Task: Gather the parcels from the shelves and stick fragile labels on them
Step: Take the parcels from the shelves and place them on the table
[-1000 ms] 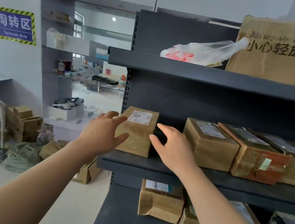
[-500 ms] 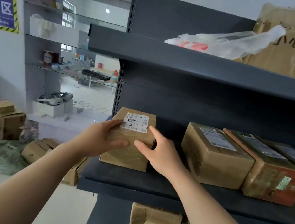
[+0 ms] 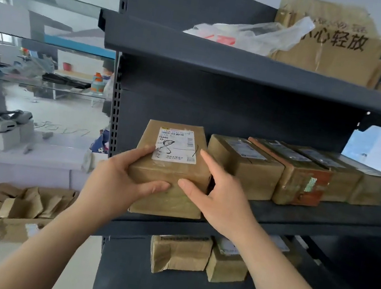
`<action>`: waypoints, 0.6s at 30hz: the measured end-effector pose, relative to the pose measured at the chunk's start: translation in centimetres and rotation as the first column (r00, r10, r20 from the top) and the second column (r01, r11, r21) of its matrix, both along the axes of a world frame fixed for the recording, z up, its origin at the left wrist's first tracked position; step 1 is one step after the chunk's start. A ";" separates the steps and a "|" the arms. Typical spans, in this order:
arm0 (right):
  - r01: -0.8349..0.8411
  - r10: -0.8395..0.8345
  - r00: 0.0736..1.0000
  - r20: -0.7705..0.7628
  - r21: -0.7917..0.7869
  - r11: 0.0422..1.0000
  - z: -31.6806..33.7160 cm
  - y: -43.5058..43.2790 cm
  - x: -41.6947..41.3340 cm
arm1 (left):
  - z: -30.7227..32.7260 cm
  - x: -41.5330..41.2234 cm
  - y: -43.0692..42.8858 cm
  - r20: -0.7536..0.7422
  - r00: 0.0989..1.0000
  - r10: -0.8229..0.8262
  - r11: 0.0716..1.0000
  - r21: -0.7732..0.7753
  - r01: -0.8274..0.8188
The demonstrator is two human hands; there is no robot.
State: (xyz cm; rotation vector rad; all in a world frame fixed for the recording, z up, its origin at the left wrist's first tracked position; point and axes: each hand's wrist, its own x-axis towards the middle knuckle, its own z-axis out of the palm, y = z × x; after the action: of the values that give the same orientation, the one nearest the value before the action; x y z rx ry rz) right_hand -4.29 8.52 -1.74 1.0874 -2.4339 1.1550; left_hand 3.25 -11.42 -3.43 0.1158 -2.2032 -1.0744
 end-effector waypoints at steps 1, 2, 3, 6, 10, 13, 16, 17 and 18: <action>0.027 -0.027 1.000 -0.005 -0.014 1.000 0.3 0.9 1.2 | 0.2 0.5 0.7 -0.011 1.000 -0.027 1.000 -0.001 0.027; 0.057 -0.057 0.998 -0.009 -0.026 0.998 0.5 1.9 2.4 | 0.5 1.0 1.5 -0.020 0.998 -0.061 0.998 -0.001 0.061; 0.091 -0.091 0.996 -0.014 -0.038 0.995 0.6 3.0 3.6 | 0.7 1.5 2.3 -0.028 0.995 -0.099 0.995 -0.006 0.099; 0.192 -0.193 0.981 -0.011 -0.074 0.979 0.6 6.4 7.3 | 1.0 3.0 5.1 -0.049 0.975 -0.216 0.976 -0.035 0.215; 0.340 -0.335 0.940 0.057 -0.127 0.932 0.3 11.6 12.4 | 1.0 4.8 10.0 -0.046 0.922 -0.385 0.923 -0.032 0.384; 0.473 -0.473 0.881 0.021 -0.099 0.876 -0.1 15.6 16.1 | 0.7 6.0 14.3 -0.037 0.864 -0.503 0.864 -0.021 0.502; 0.582 -0.585 0.811 0.003 -0.099 0.807 -0.7 19.7 19.8 | 0.1 7.3 18.8 -0.037 0.800 -0.598 0.801 -0.033 0.597; 0.612 -0.614 0.789 0.014 -0.104 0.784 -0.9 21.1 21.0 | -0.2 7.7 20.4 -0.033 0.781 -0.624 0.781 -0.042 0.623; 0.642 -0.642 0.766 0.032 -0.108 0.759 -1.3 22.6 22.3 | -0.4 8.2 22.2 -0.026 0.758 -0.651 0.758 -0.053 0.650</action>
State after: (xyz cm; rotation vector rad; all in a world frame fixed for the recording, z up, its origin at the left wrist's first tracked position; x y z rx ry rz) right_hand 18.01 31.11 -3.00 0.1578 -2.3856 1.0118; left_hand 11.42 10.74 -3.84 -0.7507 -2.2713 -1.3673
